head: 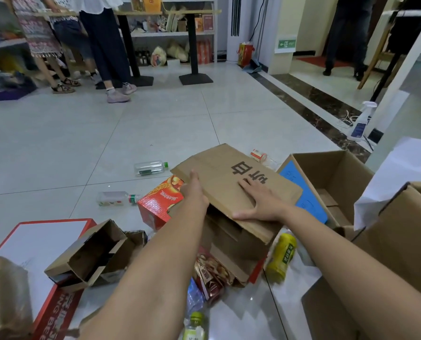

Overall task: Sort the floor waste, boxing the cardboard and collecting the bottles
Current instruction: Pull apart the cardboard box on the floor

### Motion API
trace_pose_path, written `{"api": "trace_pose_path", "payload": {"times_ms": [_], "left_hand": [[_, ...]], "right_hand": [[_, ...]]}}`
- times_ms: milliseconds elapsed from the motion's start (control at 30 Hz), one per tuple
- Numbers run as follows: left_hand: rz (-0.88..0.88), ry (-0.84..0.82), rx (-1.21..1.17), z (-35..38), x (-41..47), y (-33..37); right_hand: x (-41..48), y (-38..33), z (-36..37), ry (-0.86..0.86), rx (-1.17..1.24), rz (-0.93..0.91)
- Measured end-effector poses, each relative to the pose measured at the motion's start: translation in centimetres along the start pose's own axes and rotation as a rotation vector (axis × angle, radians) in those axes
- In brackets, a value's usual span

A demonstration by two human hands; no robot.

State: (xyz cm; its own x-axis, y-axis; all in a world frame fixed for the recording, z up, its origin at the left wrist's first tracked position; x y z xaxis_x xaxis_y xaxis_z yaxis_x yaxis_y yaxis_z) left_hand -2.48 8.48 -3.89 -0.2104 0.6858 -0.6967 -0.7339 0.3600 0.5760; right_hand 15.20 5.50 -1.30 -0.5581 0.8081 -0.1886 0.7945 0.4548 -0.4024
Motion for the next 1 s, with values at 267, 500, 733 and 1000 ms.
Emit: {"api": "trace_pose_path", "payload": {"times_ms": [267,500,733,1000], "left_hand": [[0.002,0.004,0.011,-1.4,1.7,1.5],[-0.049,-0.099,0.086,-1.1,2.4,2.0],[-0.041,-0.031,0.234,-6.2,4.9,-0.2],[-0.271,0.242,0.504,-13.6,7.6,-7.0]], "right_hand": [[-2.3,-0.5,1.9,-0.200,-0.138,-0.154],[-1.6,-1.0,2.4,-0.060,-0.454,-0.136],[0.8,-1.1,4.5,0.108,-0.489,-0.067],[4.4,-2.2,5.1,0.288,-0.382,-0.129]]}}
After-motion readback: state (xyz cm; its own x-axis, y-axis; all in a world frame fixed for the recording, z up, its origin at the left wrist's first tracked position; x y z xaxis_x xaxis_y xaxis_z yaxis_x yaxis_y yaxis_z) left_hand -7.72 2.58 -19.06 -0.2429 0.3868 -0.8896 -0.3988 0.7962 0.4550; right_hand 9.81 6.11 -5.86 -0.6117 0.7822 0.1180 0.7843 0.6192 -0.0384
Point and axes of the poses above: each hand's wrist, its own x-axis towards the middle knuckle, its own z-axis out of the palm, y = z × x, the point moved 4 cm from there along x, towards the middle knuckle, and after that the axes turned 13 degrees about -z, right-handed, at the moved point
